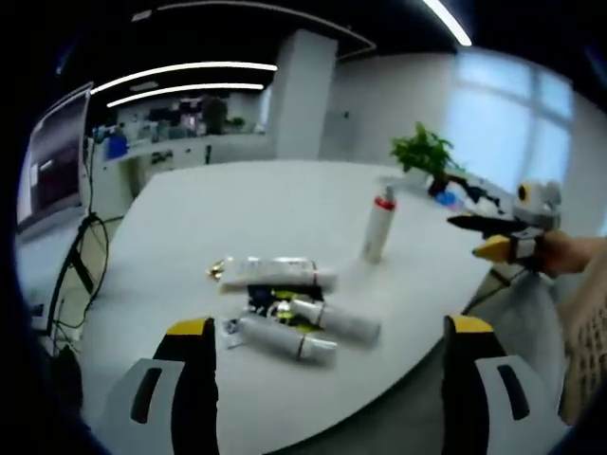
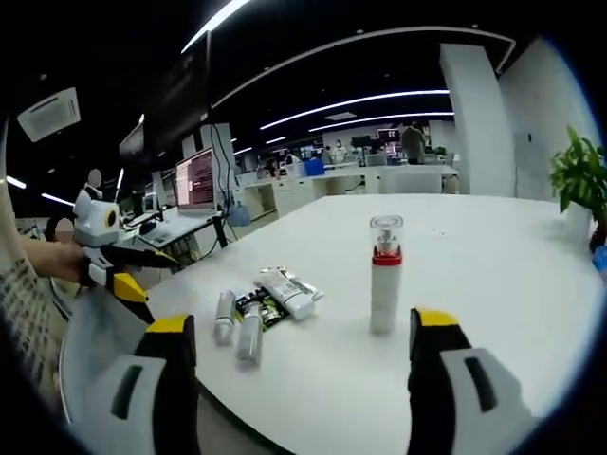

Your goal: Arrange the skincare products in the storage area until every visible bottle or jar stands upright without overlapping.

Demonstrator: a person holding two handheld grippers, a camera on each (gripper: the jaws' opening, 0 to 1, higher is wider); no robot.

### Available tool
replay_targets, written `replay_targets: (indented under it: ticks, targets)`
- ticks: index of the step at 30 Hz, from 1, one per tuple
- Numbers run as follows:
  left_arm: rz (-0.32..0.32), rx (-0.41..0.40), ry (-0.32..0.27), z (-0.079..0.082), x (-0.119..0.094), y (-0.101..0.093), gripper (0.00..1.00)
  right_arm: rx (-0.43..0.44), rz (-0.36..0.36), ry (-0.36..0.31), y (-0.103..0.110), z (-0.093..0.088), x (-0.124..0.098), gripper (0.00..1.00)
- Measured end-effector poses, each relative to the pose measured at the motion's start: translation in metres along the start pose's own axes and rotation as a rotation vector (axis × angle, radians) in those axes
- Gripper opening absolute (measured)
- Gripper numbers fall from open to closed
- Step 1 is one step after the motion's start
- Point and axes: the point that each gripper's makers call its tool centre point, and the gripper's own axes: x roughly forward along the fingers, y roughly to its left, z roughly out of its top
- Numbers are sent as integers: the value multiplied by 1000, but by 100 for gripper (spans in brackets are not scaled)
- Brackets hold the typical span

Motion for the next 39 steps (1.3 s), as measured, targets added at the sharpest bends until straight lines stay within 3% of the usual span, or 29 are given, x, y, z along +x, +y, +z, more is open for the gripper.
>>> replay_targets:
  ticks: [8,24,26,29,39]
  targets:
    - [21,21,-17,-3,-1,5,97,11,-32,14,-8,-5,1,92]
    - [15,-16,-40,0,0,7,97,-12,-19,71,-6,-14,8,91]
    - [16,-19,-43,1,-1,8,97,-17,-12,84,-5,-16,11,90]
    - [12,-21,-48,1,-1,8,97,-20,-12,102,-6,-18,16,80]
    - [4,-37,-53,1,-1,9,97,-30,35,164,5,-31,47,78]
